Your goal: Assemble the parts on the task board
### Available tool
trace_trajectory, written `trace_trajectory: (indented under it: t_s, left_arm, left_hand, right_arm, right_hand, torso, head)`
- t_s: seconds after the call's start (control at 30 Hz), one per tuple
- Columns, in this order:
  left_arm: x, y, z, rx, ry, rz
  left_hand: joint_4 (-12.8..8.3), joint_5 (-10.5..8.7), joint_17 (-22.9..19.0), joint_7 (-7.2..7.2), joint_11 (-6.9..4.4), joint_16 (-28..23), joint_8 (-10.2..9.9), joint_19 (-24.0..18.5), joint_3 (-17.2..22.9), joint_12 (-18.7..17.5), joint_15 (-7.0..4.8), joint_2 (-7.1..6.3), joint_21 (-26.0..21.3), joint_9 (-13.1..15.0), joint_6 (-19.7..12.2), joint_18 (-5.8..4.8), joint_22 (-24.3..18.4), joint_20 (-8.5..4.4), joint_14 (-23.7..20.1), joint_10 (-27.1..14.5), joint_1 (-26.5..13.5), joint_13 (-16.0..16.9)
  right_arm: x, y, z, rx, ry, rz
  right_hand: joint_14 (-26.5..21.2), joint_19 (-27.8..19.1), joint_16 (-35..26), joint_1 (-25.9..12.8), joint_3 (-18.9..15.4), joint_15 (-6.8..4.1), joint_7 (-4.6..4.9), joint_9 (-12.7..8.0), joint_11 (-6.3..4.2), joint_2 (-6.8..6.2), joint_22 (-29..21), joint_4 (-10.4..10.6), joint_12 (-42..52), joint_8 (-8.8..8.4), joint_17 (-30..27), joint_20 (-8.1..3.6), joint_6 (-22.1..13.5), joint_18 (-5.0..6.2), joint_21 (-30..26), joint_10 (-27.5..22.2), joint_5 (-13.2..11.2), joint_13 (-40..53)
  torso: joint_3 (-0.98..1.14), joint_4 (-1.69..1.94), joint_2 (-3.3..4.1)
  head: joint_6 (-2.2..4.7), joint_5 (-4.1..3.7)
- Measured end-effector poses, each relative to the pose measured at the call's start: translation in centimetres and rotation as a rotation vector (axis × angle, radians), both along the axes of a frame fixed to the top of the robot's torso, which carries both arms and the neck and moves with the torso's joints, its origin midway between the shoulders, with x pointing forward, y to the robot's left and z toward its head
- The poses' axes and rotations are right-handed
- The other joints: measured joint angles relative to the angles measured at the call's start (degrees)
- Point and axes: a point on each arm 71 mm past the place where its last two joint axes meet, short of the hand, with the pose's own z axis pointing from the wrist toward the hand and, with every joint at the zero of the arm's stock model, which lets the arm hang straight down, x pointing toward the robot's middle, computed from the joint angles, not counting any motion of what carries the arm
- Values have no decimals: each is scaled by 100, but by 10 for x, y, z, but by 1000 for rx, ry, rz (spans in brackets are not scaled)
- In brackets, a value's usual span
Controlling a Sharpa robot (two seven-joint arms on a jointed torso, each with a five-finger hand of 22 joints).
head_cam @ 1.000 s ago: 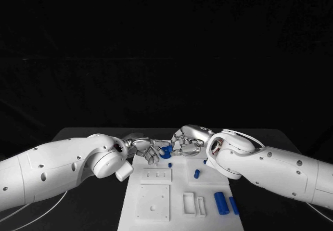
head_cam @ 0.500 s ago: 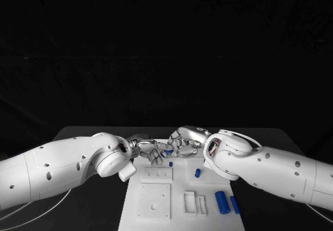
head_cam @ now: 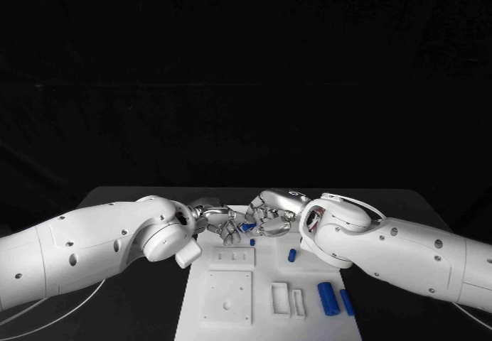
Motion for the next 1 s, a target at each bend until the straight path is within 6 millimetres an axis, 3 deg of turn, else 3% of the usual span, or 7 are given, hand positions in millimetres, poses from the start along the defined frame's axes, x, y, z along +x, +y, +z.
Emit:
trace_trajectory:
  t_s: [0.07,0.27,0.3,0.37,0.57,0.8,1.0]
  left_arm:
    - [0,0,0,0,0,0]
    - [0,0,0,2,1,0]
    - [0,0,0,2,1,0]
    - [0,0,0,2,1,1]
    - [0,1,0,2,2,0]
    - [0,0,0,4,4,-3]
    - [0,1,-1,8,4,-6]
  left_hand:
    - [-27,34,-5,-3,0,0,0,0,-20,0,0,27,0,3,3,-2,0,0,0,0,27,11]
    - [-257,146,-34,-25,-9,23,-1,0,35,39,0,328,44,28,64,-9,-16,0,0,-32,196,54]
    - [-283,-14,-47,-19,0,45,-1,0,146,39,0,360,44,28,99,-10,-27,0,0,-41,257,64]
    - [-265,-202,-70,-35,1,45,-1,0,385,39,0,341,82,28,115,-15,-49,0,0,-41,374,80]
    - [-347,-332,-103,-44,1,71,-3,0,825,66,0,327,134,34,207,-33,-59,1,0,-41,559,112]
    - [-457,-432,-123,-40,-11,138,58,1,1310,88,0,273,222,53,302,-41,-79,1,0,-30,761,147]
    - [-423,-432,-123,-27,-42,178,101,1,1403,117,-13,274,268,56,315,-47,-80,1,13,2,761,172]
  right_arm:
    - [0,0,0,-2,1,-1]
    - [0,1,-2,-6,5,1]
    - [0,1,-2,-7,5,1]
    - [1,1,-3,-8,6,1]
    - [1,1,-4,-10,9,2]
    - [1,1,-4,-12,11,2]
    - [1,1,-5,-12,12,2]
  right_hand:
    - [0,0,0,0,0,0,0,0,0,0,0,0,0,0,0,0,0,1,0,0,0,0]
    - [1,0,1,0,0,1,0,2,0,0,0,0,0,0,-1,1,0,1,0,0,0,0]
    - [1,0,1,0,0,1,0,4,0,0,0,0,0,0,-1,1,0,1,0,1,0,0]
    - [1,8,1,0,0,2,0,5,1,0,0,0,0,0,-1,9,0,0,0,1,0,0]
    - [10,9,2,0,0,10,4,6,9,0,0,0,0,0,-1,9,4,1,0,9,0,0]
    - [10,9,2,0,0,11,13,5,10,0,0,0,0,0,-2,9,13,2,0,10,0,0]
    - [11,9,2,0,-1,11,13,3,10,0,0,0,0,-1,-2,10,13,2,0,10,0,0]
  torso:
    - [-1,0,1]
    - [-1,0,4]
    - [-1,1,4]
    - [-1,3,5]
    - [-3,3,7]
    - [-3,0,7]
    - [-2,-1,8]
  head:
    - [-4,-4]
    - [-10,-6]
    - [-12,-5]
    - [-15,-3]
    - [-28,-3]
    - [-37,-8]
    - [-40,-10]
